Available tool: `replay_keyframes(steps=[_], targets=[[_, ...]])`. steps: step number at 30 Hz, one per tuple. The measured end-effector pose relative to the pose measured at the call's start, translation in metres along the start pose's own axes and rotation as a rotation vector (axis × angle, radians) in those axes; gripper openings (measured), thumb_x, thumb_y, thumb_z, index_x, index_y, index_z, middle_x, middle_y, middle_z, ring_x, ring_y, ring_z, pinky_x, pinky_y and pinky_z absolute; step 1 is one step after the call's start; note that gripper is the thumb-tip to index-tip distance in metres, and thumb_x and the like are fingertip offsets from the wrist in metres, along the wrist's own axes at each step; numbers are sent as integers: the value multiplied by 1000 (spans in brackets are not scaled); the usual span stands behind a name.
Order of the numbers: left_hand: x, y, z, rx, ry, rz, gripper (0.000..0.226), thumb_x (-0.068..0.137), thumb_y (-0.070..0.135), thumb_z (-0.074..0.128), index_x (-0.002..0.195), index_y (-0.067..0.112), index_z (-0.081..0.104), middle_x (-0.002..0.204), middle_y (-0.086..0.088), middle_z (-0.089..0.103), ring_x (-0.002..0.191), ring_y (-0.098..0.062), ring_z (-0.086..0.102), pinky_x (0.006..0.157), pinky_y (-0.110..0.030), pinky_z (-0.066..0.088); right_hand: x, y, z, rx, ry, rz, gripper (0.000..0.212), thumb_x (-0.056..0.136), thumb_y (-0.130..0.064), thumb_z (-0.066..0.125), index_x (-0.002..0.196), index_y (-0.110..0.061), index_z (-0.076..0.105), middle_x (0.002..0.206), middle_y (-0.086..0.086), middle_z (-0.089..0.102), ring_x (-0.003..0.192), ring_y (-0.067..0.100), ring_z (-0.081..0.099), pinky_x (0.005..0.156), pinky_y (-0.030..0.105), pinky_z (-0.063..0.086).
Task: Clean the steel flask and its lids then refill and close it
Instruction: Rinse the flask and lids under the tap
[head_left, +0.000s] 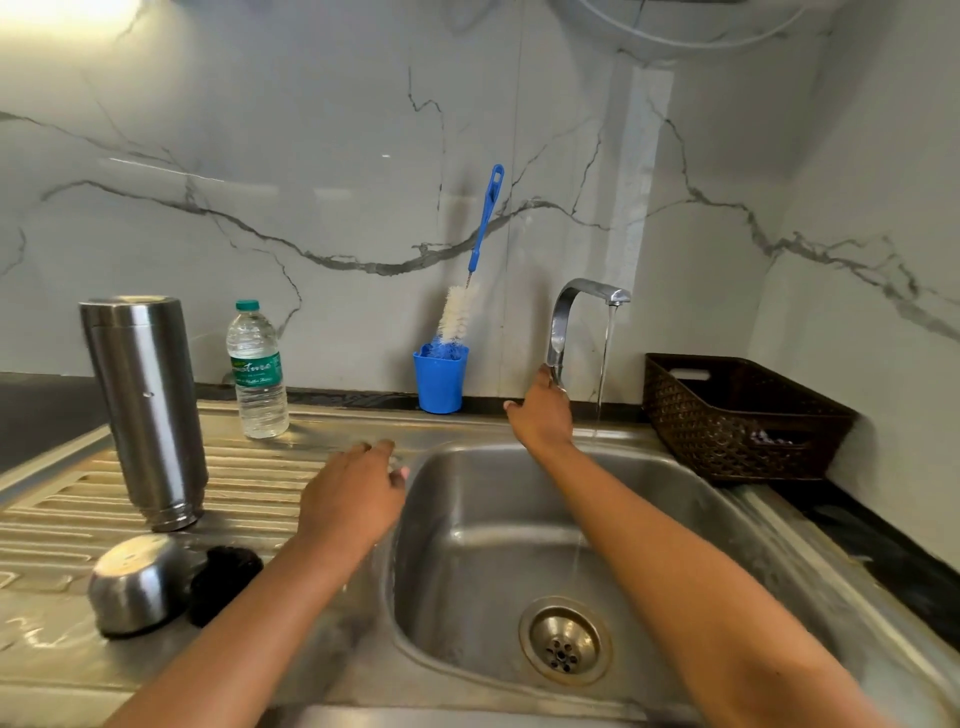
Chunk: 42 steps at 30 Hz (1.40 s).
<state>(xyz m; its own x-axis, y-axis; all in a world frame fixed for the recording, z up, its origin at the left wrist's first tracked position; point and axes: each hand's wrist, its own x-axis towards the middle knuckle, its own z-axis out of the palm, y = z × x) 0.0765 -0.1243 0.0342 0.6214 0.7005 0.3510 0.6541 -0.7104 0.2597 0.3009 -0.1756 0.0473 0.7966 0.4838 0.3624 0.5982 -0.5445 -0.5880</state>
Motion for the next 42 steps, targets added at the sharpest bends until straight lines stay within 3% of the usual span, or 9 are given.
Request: replay_keyframes(steps=[7, 10, 14, 18, 23, 29, 34, 39, 42], targets=[[-32, -41, -89, -320, 339, 12, 24, 89, 43, 60, 107, 28, 64, 96, 11, 68, 75, -8, 60, 59, -22, 42, -46, -87, -23, 247, -164, -245, 55, 91, -24, 60, 140, -14, 39, 133, 8, 55, 120, 22, 51, 97, 28, 40], [-49, -89, -117, -518, 548, -4, 12, 86, 43, 62, 94, 34, 66, 87, 9, 70, 75, -12, 66, 69, -33, 54, -63, -137, -17, 417, -267, -327, 50, 89, -25, 64, 135, -14, 45, 126, 8, 58, 113, 19, 56, 92, 24, 41], [-60, -158, -117, -672, 782, -120, 16, 85, 30, 67, 100, 26, 64, 90, 0, 69, 81, -17, 66, 70, -32, 51, -90, -200, 3, 561, -514, -388, 59, 88, -25, 65, 140, -17, 38, 135, 9, 51, 118, 23, 53, 90, 27, 45], [-38, -203, -85, -721, 395, -381, 57, 77, 27, 76, 127, 21, 50, 121, -11, 58, 104, -29, 58, 82, -40, 48, -105, -249, 22, 635, -588, -400, 76, 86, -33, 67, 147, -19, 24, 148, 12, 35, 133, 31, 39, 106, 41, 37], [-4, -209, -54, -684, 18, -415, 106, 63, 32, 86, 148, 20, 23, 141, -16, 45, 123, -33, 49, 101, -43, 40, -107, -289, 42, 643, -635, -397, 88, 84, -27, 69, 149, -18, 11, 151, 16, 29, 133, 35, 37, 105, 43, 36], [18, -203, -47, -641, 107, -410, 75, 57, 27, 90, 121, 12, 52, 115, -10, 64, 99, -27, 60, 90, -44, 49, -104, -296, 54, 647, -490, -365, 81, 76, -25, 77, 139, -14, 29, 134, 14, 49, 117, 30, 51, 93, 36, 44], [26, -164, -90, -593, 194, -201, 76, 61, 27, 88, 125, 12, 50, 120, -10, 61, 98, -24, 59, 87, -38, 48, -95, -275, -2, 846, -242, -386, 77, 67, -31, 84, 129, -18, 39, 123, 9, 58, 107, 26, 58, 94, 43, 49], [35, -66, -118, -655, 160, 28, 78, 61, 27, 88, 127, 17, 48, 113, -1, 58, 95, -23, 61, 79, -36, 52, -71, -210, -89, 1057, -23, -288, 69, 61, -35, 86, 117, -26, 46, 101, -3, 59, 100, 21, 62, 88, 46, 53], [35, -3, -96, -786, 96, 64, 76, 60, 24, 89, 125, 17, 49, 111, -1, 59, 92, -22, 62, 76, -33, 54, -59, -152, -121, 1101, 48, -206, 65, 67, -32, 83, 120, -22, 48, 108, 0, 60, 102, 20, 61, 89, 46, 53]])
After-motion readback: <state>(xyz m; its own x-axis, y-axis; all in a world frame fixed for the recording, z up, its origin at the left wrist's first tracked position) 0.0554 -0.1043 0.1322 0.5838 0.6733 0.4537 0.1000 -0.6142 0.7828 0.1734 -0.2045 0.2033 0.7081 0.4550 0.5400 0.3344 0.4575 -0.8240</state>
